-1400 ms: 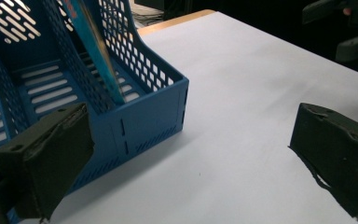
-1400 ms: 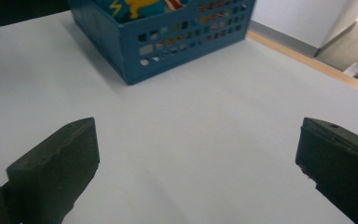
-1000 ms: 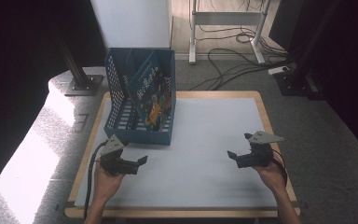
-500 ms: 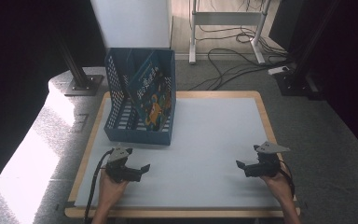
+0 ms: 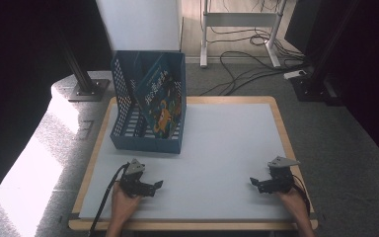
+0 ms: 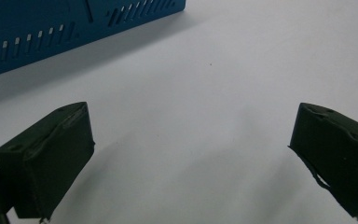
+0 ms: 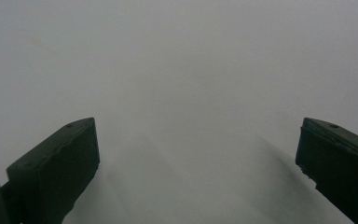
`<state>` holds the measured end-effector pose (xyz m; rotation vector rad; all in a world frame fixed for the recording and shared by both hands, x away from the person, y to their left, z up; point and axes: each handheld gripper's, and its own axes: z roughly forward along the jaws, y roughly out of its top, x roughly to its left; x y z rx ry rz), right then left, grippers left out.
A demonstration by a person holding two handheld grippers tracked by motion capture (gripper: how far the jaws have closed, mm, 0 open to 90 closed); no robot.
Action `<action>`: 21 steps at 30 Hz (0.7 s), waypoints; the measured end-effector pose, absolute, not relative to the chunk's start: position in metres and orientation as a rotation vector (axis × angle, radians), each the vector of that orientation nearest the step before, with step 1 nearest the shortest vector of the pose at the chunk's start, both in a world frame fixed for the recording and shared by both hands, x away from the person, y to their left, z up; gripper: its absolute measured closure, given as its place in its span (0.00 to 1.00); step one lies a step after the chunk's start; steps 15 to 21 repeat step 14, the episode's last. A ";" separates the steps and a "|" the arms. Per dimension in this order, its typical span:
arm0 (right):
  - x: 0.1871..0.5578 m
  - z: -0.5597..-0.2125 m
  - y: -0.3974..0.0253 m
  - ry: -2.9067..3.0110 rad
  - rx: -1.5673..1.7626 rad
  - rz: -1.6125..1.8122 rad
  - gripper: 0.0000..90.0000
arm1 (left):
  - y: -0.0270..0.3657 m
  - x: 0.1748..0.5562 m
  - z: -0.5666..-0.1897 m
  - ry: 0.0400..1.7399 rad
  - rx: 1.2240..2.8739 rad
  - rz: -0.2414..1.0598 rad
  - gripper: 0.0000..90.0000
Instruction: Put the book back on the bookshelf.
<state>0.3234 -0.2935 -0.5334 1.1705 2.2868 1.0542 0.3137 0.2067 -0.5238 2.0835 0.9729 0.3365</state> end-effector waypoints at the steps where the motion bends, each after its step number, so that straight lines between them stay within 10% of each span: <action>1: 0.324 -0.534 -0.293 2.293 1.174 1.049 0.00 | 0.206 0.314 -0.524 0.979 2.089 0.333 0.00; 21: 0.326 -0.537 -0.290 2.326 1.184 0.993 0.00 | 0.191 0.319 -0.529 1.027 2.232 0.374 0.00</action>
